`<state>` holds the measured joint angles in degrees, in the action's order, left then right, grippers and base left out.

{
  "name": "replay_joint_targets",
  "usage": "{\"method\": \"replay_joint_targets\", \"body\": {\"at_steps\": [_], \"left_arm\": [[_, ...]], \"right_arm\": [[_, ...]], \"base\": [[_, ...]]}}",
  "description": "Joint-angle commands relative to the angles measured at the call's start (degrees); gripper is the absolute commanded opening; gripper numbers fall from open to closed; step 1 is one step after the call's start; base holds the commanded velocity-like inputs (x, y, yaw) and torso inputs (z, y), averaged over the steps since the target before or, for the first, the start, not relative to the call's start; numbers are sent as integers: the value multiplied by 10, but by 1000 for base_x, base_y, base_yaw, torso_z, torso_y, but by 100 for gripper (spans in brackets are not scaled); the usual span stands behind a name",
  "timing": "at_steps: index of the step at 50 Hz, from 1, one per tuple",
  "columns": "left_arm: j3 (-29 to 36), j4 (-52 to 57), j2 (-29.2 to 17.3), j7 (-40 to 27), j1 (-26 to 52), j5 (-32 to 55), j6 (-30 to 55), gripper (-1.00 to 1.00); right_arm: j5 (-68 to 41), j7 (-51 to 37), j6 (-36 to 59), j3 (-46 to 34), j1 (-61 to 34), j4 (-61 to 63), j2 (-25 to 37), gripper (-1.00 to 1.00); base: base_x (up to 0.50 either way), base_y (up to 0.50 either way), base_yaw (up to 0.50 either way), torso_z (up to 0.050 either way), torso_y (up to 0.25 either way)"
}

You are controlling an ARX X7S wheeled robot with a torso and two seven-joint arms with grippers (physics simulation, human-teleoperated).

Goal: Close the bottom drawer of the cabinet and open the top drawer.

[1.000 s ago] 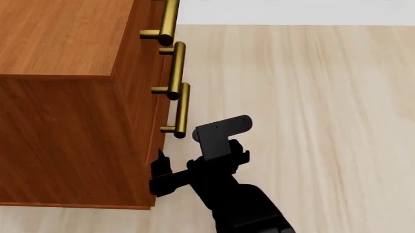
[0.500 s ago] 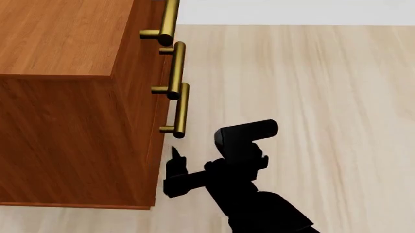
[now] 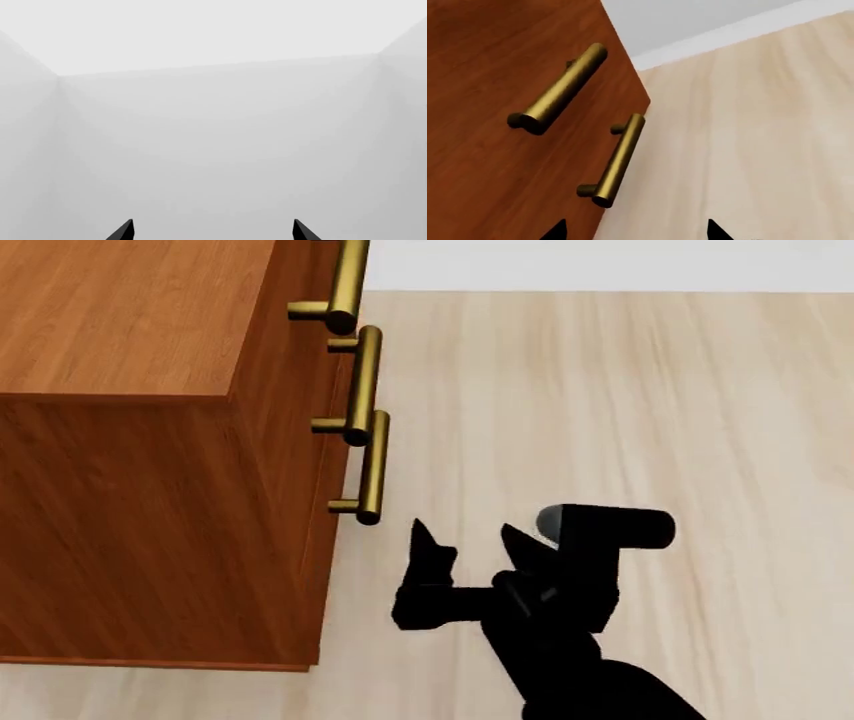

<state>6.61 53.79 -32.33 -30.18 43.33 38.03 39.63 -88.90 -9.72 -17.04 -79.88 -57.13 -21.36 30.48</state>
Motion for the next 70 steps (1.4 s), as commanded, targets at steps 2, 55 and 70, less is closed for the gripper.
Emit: {"method": "replay_joint_targets", "body": {"at_steps": [2,55,70], "left_arm": [[5,-1,-1,-3,4,1,-2,100],[22,-5,-6,-13,9,3,-12,100],[15,0,-14,-20,16,18,-5,100]], "right_arm": [[-67,-10,-22,50,23,84,50,100],[-280,-80,-98,216,18,272,29,100],[-332,-46,-45,219,-32,160,-30,100]], "base": [[0,0,0,0,0],[0,0,0,0,0],[0,0,0,0,0]]}}
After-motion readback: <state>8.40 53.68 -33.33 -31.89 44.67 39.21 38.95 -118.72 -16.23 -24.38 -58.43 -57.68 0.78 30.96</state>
